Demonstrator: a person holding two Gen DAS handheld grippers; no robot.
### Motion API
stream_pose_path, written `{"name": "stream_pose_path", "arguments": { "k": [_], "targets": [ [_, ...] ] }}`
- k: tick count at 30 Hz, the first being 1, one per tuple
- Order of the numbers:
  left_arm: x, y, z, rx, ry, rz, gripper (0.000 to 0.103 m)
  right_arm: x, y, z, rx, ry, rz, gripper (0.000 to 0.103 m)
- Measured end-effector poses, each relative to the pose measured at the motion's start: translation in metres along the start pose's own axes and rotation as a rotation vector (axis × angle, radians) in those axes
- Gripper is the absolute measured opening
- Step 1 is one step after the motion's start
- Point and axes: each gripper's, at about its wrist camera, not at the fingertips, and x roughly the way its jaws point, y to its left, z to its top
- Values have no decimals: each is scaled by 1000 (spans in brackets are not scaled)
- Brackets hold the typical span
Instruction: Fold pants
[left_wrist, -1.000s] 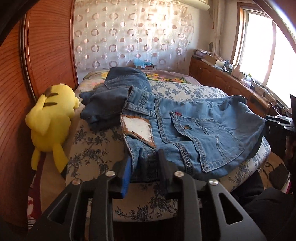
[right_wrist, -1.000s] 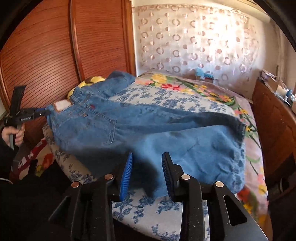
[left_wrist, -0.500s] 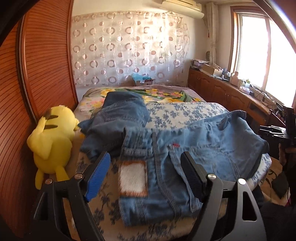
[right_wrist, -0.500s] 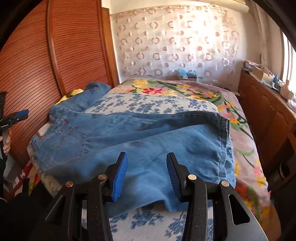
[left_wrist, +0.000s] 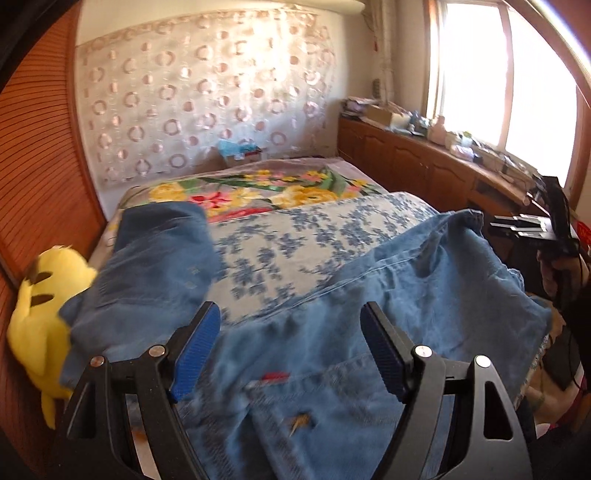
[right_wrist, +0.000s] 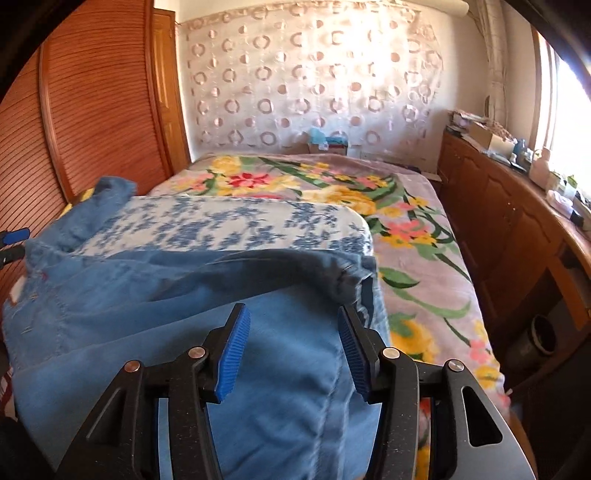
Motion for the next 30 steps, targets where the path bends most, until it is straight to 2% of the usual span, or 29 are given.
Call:
{"name": "stream_pose_path", "arguments": {
  "k": [5,10,14,21,23,24,25,26,30],
  "targets": [
    [35,-13,10,34,50,-38,79,26,-6,14,-22,29,0,52],
    [62,-16,5,39,126,-62,79,42,-13,21,-25,52,7,52],
    [71,-8,0,-8,167,-93,79,52,-26,24,-17,72,-36,52],
    [80,-10,-6,-8,223,-107,79,66,-38,24,39,109,-10,52],
    [85,-10,-7,-7,241,-104,72,67,-39,26,43,102,5,51],
    [87,-9,-8,-10,250,-102,65,67,-39,28,44,98,12,45],
    [88,-8,-8,-14,257,-105,59,66,-40,29,43,93,16,29],
    [89,-7,-9,-19,266,-107,56,64,-41,28,42,91,19,21],
    [90,-8,-12,-9,276,-95,32,54,-45,28,33,45,26,13]
  ]
}}
